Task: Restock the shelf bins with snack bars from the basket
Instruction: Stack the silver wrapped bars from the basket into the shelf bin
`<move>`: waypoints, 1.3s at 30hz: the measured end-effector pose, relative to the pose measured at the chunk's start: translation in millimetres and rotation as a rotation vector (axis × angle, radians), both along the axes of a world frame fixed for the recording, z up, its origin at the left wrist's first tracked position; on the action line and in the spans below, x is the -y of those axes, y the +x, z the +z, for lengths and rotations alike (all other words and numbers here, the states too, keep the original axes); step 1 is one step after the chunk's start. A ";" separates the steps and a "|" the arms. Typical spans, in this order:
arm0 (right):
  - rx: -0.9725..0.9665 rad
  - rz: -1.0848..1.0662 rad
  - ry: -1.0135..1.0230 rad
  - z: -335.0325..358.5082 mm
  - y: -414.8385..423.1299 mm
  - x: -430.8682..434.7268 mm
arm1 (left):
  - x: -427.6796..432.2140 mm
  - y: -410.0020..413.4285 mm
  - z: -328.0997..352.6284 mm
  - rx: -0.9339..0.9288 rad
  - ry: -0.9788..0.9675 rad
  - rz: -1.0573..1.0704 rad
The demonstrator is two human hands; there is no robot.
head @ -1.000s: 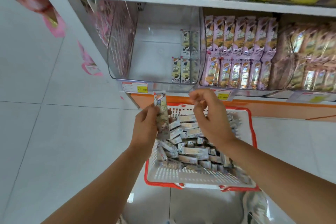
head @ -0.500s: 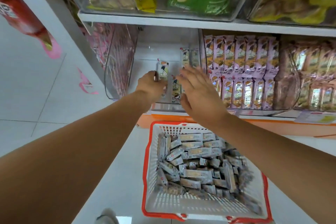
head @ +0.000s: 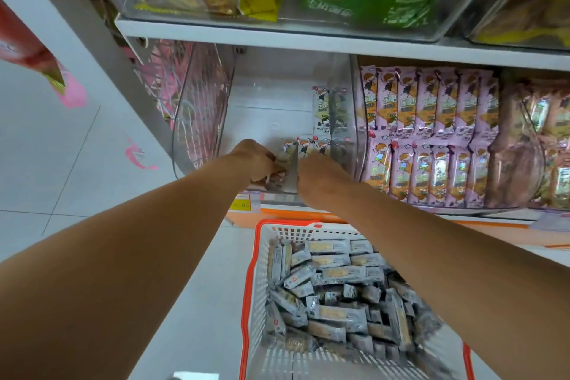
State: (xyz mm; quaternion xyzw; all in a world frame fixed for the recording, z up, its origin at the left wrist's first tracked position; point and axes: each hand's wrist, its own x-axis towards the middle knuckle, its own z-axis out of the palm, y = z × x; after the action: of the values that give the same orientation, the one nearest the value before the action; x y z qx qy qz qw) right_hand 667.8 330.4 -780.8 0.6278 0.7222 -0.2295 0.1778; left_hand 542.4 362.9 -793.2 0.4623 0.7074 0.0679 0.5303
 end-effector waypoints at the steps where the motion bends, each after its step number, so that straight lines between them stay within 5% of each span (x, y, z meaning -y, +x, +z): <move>1: -0.007 0.001 -0.001 -2.2 1.0 0.2 | 0.2 -0.3 -1.3 0.011 -0.011 -0.019; 8: -0.169 0.016 -0.041 -10.6 3.5 3.0 | 1.0 -3.8 3.0 0.067 -0.029 -0.107; 14: -0.093 0.036 -0.077 -15.6 2.1 8.6 | 3.0 -3.6 3.5 0.100 -0.002 -0.331; 17: -0.096 0.023 -0.053 -17.2 2.1 9.4 | 5.4 -2.4 6.1 0.192 -0.040 -0.227; 21: -0.109 0.038 0.027 -20.6 3.5 14.6 | 10.0 -6.0 10.6 0.062 0.072 -0.298; 25: -0.233 0.044 0.314 -11.0 6.6 27.3 | 35.3 -14.9 11.9 -0.297 0.535 -0.301; 28: -0.462 0.111 0.528 -0.2 13.5 46.3 | 79.0 -24.1 16.9 -0.294 0.966 -0.191; 30: -0.574 0.192 0.596 0.0 20.9 65.1 | 115.6 -31.1 11.7 -0.286 1.080 -0.192; 33: -0.639 0.291 0.644 -17.9 33.5 95.0 | 168.4 -37.1 -16.7 -0.302 1.016 -0.262; 39: -0.621 0.400 0.612 -66.6 28.2 124.5 | 227.1 -49.0 -102.0 -0.375 0.542 -0.349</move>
State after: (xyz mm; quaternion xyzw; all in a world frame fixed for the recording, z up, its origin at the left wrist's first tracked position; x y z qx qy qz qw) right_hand 695.9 205.9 -847.4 0.4018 0.8821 -0.1444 -0.1988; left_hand 493.4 135.9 -895.2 0.7040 0.6592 0.0756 0.2534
